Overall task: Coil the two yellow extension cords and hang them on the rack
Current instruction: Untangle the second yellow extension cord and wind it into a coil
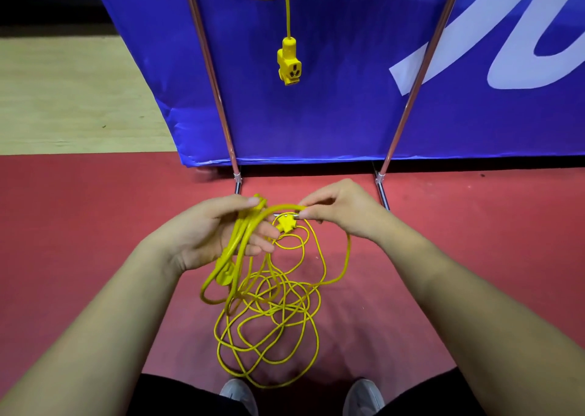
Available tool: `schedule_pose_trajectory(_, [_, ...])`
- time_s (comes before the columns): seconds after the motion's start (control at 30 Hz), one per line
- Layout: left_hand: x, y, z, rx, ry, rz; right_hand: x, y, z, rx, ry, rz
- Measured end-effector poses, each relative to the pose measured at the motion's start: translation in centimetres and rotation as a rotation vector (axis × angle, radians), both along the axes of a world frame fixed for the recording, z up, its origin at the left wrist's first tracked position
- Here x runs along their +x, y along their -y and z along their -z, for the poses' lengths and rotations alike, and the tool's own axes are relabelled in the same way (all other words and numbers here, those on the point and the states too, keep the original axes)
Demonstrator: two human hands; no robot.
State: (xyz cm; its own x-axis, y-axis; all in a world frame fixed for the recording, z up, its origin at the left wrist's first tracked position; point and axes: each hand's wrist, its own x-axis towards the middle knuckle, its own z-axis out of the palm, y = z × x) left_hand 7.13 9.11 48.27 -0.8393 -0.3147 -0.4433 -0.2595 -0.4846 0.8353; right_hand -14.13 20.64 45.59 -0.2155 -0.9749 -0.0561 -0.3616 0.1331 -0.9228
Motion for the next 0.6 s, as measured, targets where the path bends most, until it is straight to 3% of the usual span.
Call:
schedule_pose_trajectory(0.2, [-0.1,-0.4,0.7,-0.105,0.075,0.071,3.2,0.7,-1.7,-0.1,-0.189,-0.136])
schedule_pose_trajectory(0.3, [0.1,-0.3,0.7,-0.095,0.025,0.084,3.3,0.7,-1.8,-0.142,-0.236,-0.157])
schedule_pose_trajectory(0.47, [0.7,0.4,-0.2,-0.002,-0.082,0.023,-1.6,-0.1,2.6,0.194,-0.357,-0.218])
schedule_pose_trajectory(0.6, [1.1,0.8,-0.5,0.033,-0.127,-0.02,-4.7,-1.5,7.1,0.287,-0.161,-0.037])
